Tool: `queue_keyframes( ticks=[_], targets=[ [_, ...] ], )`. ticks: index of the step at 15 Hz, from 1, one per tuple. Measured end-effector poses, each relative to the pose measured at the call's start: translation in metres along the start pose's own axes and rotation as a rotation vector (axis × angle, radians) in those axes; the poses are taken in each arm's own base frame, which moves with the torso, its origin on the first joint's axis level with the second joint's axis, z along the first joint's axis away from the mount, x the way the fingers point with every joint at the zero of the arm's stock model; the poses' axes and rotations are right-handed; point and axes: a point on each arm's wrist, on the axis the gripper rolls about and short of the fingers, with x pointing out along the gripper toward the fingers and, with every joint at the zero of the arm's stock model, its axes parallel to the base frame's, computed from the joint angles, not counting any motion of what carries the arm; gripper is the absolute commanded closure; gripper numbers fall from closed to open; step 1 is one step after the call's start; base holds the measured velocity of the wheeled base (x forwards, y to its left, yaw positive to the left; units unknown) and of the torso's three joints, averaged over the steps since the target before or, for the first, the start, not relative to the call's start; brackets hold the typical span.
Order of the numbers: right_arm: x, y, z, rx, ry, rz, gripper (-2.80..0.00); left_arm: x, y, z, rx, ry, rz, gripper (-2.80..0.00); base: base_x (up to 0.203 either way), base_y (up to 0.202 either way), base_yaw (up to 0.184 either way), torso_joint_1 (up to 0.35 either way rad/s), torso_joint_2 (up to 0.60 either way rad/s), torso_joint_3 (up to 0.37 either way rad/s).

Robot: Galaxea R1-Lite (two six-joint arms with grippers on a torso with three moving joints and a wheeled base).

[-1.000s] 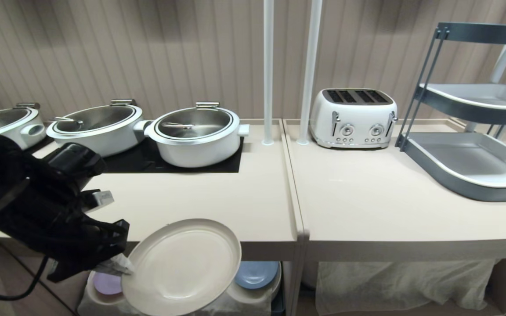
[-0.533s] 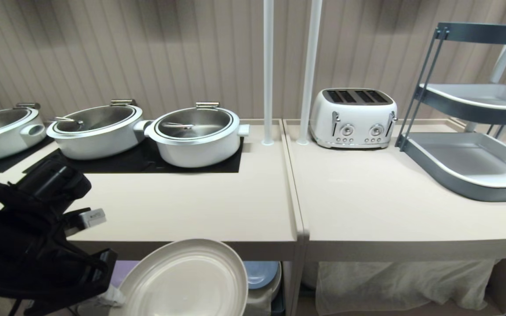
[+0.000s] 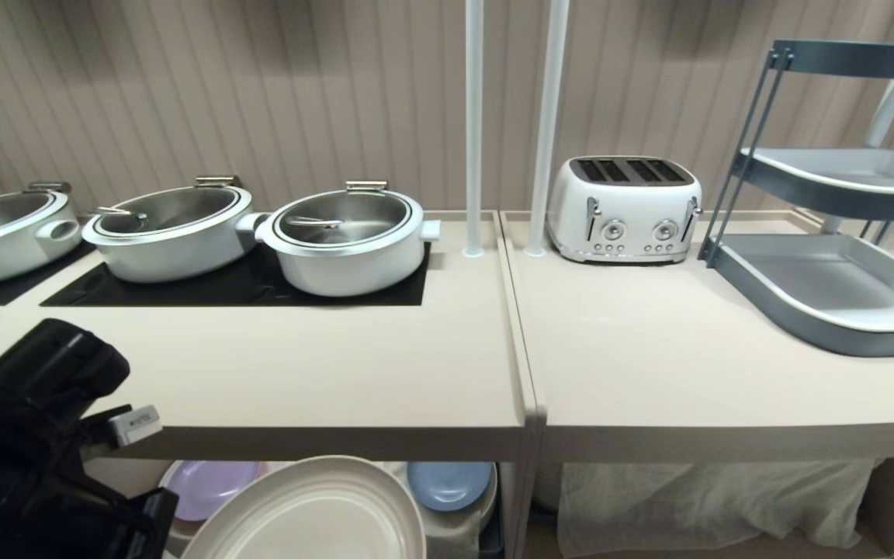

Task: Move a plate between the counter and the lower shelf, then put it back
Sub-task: Put the plate in the cupboard

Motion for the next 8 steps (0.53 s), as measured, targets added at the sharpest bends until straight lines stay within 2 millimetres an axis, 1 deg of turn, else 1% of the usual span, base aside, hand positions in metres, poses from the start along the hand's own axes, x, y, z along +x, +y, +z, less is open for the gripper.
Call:
queue_keyframes(
  ticks=[8],
  targets=[
    [0.0, 0.0, 0.0, 0.0, 0.0, 0.0, 0.0, -0.0017, 0.0066, -0.0052, -0.021, -0.013, 0.002, 0.0, 0.0, 0.0, 0.0, 0.0, 0.0, 0.0]
  ],
)
